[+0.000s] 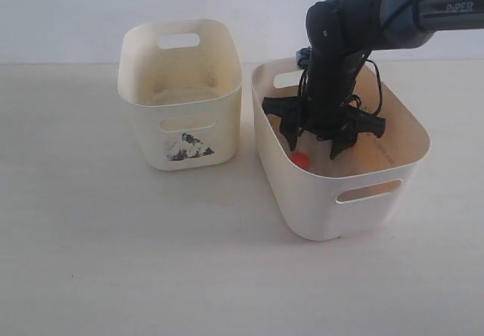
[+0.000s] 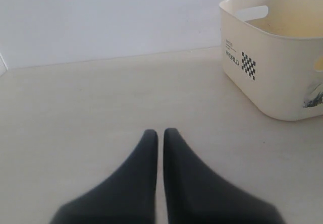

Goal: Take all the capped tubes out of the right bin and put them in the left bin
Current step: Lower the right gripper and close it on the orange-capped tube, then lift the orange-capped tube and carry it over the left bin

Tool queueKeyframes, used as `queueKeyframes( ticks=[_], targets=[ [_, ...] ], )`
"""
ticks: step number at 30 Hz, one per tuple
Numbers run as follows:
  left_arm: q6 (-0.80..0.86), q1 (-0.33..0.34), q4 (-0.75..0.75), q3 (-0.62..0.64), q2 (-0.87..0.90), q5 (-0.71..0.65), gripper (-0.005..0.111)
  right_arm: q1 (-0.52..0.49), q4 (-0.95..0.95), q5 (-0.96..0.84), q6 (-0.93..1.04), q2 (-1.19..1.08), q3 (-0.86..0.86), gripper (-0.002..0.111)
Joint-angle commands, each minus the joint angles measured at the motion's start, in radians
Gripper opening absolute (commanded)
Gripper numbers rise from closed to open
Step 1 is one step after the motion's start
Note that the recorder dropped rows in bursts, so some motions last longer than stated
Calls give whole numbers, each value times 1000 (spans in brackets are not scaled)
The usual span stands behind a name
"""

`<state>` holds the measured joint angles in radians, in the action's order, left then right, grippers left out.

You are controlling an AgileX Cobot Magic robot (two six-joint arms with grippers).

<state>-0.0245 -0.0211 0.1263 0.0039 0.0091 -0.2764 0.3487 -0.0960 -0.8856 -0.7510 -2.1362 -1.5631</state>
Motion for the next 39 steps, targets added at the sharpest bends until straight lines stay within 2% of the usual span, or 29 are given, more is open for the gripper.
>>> queueKeyframes(
  ticks=[1, 7, 10, 12, 14, 28, 32, 35, 39],
  targets=[
    [-12, 1, -7, -4, -2, 15, 4, -1, -15, 6, -6, -28, -4, 61],
    [-12, 1, -7, -4, -2, 15, 4, -1, 11, 6, 7, -68, -4, 58],
    [-12, 1, -7, -4, -2, 15, 4, -1, 9, 10, 7, -70, -4, 37],
    [-12, 1, -7, -4, -2, 15, 4, -1, 9, 9, 7, -68, -4, 15],
    [-12, 1, -7, -4, -2, 15, 4, -1, 9, 4, 7, -61, -4, 0],
    [-12, 1, -7, -4, -2, 15, 4, -1, -5, 23, 7, 54, -6, 1],
    [-12, 1, -7, -4, -2, 15, 4, -1, -5, 28, 73, 65, -6, 2],
    [-12, 1, -7, -4, -2, 15, 4, -1, -2, 18, 135, 65, -6, 17],
    [-12, 1, -7, -4, -2, 15, 4, -1, -2, -3, 175, 65, -4, 59]
  ],
)
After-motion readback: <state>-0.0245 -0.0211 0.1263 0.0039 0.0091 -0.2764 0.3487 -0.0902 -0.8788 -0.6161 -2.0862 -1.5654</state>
